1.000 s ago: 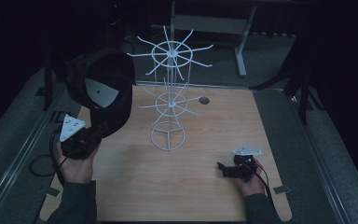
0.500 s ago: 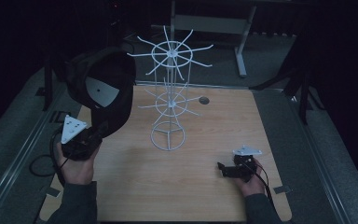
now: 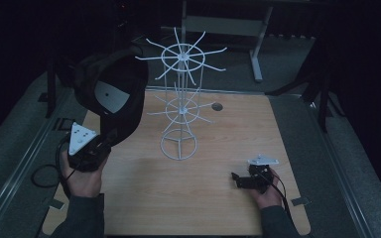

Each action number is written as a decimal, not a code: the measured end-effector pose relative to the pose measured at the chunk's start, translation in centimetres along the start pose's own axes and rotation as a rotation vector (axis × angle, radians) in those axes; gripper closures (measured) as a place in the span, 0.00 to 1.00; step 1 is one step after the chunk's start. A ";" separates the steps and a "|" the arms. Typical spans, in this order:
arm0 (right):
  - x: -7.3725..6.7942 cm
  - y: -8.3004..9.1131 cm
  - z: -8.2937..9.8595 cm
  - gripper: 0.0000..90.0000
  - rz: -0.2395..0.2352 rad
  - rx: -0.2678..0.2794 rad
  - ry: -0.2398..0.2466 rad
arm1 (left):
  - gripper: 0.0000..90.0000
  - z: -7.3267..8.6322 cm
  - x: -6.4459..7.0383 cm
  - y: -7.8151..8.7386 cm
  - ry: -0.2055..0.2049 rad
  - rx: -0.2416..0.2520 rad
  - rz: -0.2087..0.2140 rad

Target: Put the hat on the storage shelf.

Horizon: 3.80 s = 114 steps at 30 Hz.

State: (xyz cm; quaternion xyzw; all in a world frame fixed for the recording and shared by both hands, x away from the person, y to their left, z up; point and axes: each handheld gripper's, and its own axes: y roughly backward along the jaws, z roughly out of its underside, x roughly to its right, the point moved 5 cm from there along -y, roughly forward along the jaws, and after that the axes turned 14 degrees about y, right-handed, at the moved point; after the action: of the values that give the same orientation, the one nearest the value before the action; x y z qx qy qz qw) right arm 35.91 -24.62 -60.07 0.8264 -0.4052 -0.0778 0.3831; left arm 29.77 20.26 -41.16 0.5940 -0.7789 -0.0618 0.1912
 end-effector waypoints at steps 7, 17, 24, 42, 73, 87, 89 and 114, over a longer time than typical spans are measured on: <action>0.0 0.0 0.0 0.13 0.000 0.000 0.000 | 0.96 -0.1 0.3 0.2 -0.020 0.011 -0.010; 0.0 0.0 0.0 0.13 0.000 -0.001 0.000 | 0.96 0.0 0.7 0.3 -0.036 0.019 -0.016; 0.0 0.0 0.0 0.13 -0.001 -0.001 0.001 | 0.96 0.0 1.0 1.0 -0.039 0.034 -0.016; 0.0 0.0 0.0 0.13 0.000 0.000 0.000 | 0.96 0.2 1.4 2.0 -0.030 0.038 -0.004; 0.0 0.0 0.0 0.13 0.002 0.001 0.001 | 0.96 0.2 1.9 1.5 0.012 0.024 0.037; 0.0 0.0 0.0 0.13 0.001 0.002 0.004 | 0.96 0.4 2.7 0.3 -0.028 0.038 0.018; 0.0 0.0 0.0 0.13 0.001 0.002 0.004 | 0.96 0.4 2.8 0.2 -0.036 0.034 0.017; 0.0 0.0 0.0 0.13 -0.001 0.002 0.002 | 0.93 1.2 4.0 -1.4 -0.110 -0.053 0.086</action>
State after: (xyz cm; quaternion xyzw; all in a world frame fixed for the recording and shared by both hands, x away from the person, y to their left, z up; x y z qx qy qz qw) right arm 35.88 -24.59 -60.07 0.8271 -0.4046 -0.0766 0.3825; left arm 29.66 15.94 -41.85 0.5502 -0.8113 -0.1068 0.1662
